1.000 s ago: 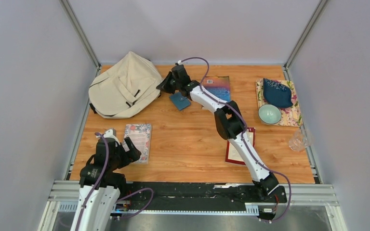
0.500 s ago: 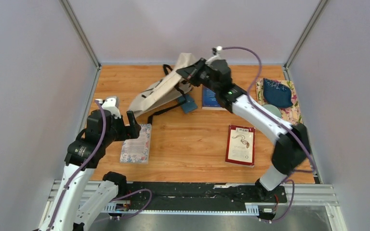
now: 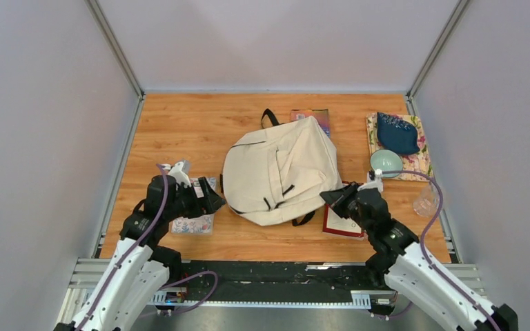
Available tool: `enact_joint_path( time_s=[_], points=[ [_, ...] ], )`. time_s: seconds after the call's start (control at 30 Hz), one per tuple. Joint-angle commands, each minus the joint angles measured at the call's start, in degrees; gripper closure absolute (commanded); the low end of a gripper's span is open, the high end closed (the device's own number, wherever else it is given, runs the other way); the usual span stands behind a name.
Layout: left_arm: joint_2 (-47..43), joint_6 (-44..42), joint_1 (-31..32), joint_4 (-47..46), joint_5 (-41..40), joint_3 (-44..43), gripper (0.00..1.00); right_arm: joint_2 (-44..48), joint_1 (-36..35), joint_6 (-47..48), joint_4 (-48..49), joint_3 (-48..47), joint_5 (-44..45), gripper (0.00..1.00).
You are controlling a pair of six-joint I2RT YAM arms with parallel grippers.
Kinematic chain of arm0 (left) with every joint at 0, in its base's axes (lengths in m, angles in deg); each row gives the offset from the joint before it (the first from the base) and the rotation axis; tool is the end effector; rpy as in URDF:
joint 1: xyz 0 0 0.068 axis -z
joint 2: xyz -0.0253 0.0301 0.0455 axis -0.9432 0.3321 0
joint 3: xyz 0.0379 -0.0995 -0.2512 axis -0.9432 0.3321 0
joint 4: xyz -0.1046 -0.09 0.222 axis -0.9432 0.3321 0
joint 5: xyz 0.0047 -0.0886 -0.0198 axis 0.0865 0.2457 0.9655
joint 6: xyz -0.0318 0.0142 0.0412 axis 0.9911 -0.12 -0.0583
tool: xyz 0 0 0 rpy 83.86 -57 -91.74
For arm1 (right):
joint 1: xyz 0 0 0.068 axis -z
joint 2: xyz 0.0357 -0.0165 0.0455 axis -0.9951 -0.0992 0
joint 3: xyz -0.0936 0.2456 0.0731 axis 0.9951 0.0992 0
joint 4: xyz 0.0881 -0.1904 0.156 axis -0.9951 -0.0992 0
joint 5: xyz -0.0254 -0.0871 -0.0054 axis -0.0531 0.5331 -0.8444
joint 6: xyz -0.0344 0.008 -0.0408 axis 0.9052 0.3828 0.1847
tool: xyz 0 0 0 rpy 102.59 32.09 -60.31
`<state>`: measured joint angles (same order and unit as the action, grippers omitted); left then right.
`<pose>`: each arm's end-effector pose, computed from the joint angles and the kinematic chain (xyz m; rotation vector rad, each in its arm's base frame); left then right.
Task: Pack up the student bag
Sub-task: Place the student bag at the center of the board.
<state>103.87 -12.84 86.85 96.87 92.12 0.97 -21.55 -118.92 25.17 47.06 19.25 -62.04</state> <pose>0.1199 -0.0446 0.2464 -0.2190 2.2906 -0.7686 0.1352 0.0874 0.2151 0.6138 2.0632 0.9112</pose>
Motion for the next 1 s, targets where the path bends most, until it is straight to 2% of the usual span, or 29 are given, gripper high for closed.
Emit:
enact_joint_path(
  time_s=[0.0,0.13,0.17,0.23,0.43,0.5,0.57,0.7,0.97],
  points=[
    [3.7,5.4,2.1,-9.9,6.7,0.3,0.05,12.9,-0.5,-3.2,-11.0,3.9,3.5,1.00],
    [12.1,-1.4,10.2,-4.1,1.1,-7.9,0.06,20.6,-0.5,-7.5,-11.5,10.8,1.3,1.00],
    [13.5,-2.3,13.9,-3.1,-1.2,-9.0,0.06,21.1,-0.5,-8.3,-11.0,11.8,0.7,1.00],
    [16.8,-3.0,17.5,-3.5,-3.3,-10.3,0.06,21.5,-0.5,-9.7,-9.9,13.5,-0.5,1.00],
    [22.2,3.8,28.5,-9.7,-9.5,-6.6,0.08,19.4,-0.5,-7.6,-12.9,10.8,-0.7,1.00],
    [24.3,7.4,33.1,-10.4,-14.9,-5.8,0.09,18.2,-0.5,-7.4,-12.5,10.6,-1.0,1.00],
    [25.9,9.7,35.2,-11.7,-18.9,-4.5,0.10,17.5,-0.5,-7.2,-11.7,10.6,-1.6,1.00],
    [31.6,14.3,37.4,-14.5,-20.9,-4.4,0.11,16.8,-0.5,-7.3,-11.6,10.4,-2.2,1.00],
    [40.4,18.7,38.6,-14.0,-23.6,-12.9,0.12,18.2,-0.6,-6.7,-12.1,10.7,-2.5,1.00]
  ],
)
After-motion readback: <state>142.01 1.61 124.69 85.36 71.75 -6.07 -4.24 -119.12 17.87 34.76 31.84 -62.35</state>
